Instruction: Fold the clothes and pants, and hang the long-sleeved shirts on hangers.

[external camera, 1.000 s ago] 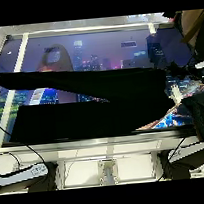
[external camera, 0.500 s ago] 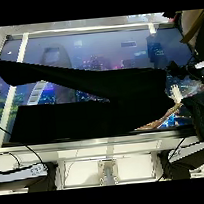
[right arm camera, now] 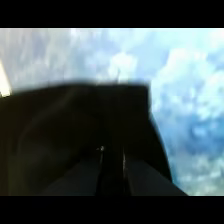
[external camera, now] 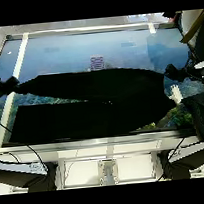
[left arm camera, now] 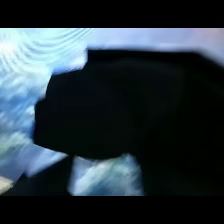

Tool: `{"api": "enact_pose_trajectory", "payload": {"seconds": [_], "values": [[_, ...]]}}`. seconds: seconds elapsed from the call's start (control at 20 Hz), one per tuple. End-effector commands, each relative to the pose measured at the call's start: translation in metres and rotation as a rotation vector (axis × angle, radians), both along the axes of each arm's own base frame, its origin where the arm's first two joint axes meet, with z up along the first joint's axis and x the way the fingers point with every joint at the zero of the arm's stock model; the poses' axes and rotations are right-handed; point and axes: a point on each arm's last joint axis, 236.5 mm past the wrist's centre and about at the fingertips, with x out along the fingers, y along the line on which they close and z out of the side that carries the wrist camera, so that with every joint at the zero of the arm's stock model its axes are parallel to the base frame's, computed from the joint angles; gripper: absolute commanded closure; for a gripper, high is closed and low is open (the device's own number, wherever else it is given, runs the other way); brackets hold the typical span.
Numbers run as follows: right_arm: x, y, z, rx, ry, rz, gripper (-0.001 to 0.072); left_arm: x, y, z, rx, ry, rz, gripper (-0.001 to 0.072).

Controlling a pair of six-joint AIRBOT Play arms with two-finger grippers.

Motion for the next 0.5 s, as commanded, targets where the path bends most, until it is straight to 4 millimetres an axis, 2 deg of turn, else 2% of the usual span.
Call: {"api": "enact_pose_trajectory", "payload": {"seconds": [0.0, 0.05, 0.1, 0.15, 0.25, 0.35, 0.45], "values": [[-0.022, 0.007, 0.006, 0.031, 0.056, 0.058, 0.047, -0.063, 0.03, -0.017, 0.071, 0.256, 0.078, 0.0014], [-0.027, 0.002, 0.015, 0.031, 0.055, 0.055, 0.0401, -0.069, 0.036, -0.011, 0.068, 0.252, 0.112, 0.0013], [-0.036, -0.006, 0.026, 0.022, 0.055, 0.051, 0.0381, -0.072, 0.041, -0.001, 0.074, 0.238, 0.126, 0.0013], [-0.047, -0.015, 0.036, 0.007, 0.061, 0.047, 0.0381, -0.077, 0.044, 0.012, 0.081, 0.221, 0.14, 0.0013], [-0.082, -0.037, 0.054, -0.043, 0.114, 0.05, 0.0381, -0.094, 0.052, 0.038, 0.103, 0.21, 0.17, 0.0013], [-0.131, -0.055, 0.061, -0.1, 0.197, 0.05, 0.038, -0.131, 0.055, 0.049, 0.087, 0.254, 0.217, 0.0014], [-0.17, -0.059, 0.055, -0.096, 0.209, 0.001, 0.0379, -0.183, 0.052, 0.038, 0.051, 0.301, 0.286, 0.0014]]}}
